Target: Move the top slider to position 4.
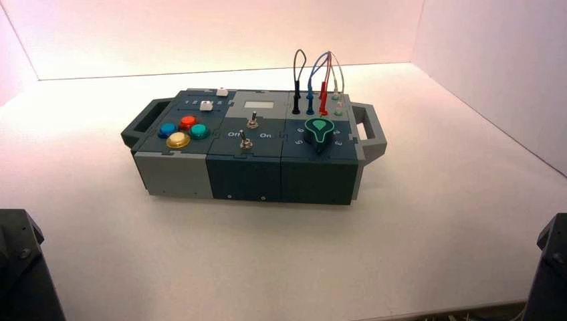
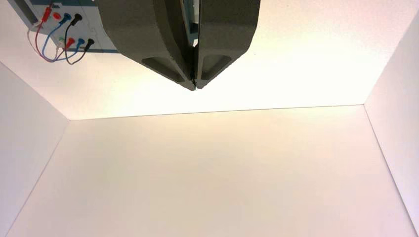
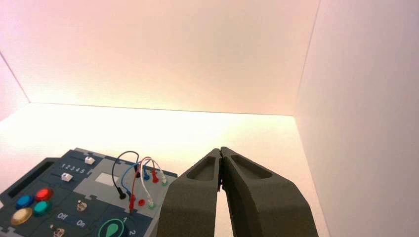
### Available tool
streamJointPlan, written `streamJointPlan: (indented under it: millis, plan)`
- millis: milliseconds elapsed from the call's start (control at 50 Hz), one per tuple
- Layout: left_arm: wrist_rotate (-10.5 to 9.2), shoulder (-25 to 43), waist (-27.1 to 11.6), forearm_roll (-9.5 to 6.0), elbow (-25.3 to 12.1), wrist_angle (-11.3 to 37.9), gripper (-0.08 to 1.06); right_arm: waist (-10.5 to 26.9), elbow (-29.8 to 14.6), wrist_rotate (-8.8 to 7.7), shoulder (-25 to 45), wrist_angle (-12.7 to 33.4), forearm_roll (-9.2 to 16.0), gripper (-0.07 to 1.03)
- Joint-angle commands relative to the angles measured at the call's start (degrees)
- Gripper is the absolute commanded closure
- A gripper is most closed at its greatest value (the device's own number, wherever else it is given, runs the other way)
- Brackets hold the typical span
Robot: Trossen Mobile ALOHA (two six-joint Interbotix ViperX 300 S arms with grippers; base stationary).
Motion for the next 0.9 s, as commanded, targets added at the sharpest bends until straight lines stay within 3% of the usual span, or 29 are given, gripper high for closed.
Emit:
streamJointPlan:
  millis: [20, 500, 780, 900]
  plan:
    - [0.0, 0.9, -0.1, 0.09, -0.7, -0.4, 1.01, 0.2, -0.8, 0.0, 0.5, -0.3, 0.2, 0.99]
    - [-0.09, 2.5, -0.1, 0.09, -0.5, -0.6, 1.01, 1.5, -1.2, 0.0, 2.1, 0.2, 0.3, 0.99]
    - [0.18, 16.5, -0.1, 0.0, -3.6, -4.1, 1.01, 9.8, -5.5, 0.09, 17.1, 1.3, 1.8, 0.99]
    - [1.76, 21.2, -0.1, 0.18, -6.2, -4.6, 1.01, 13.8, -7.8, 0.0, 23.9, 0.7, 2.4, 0.99]
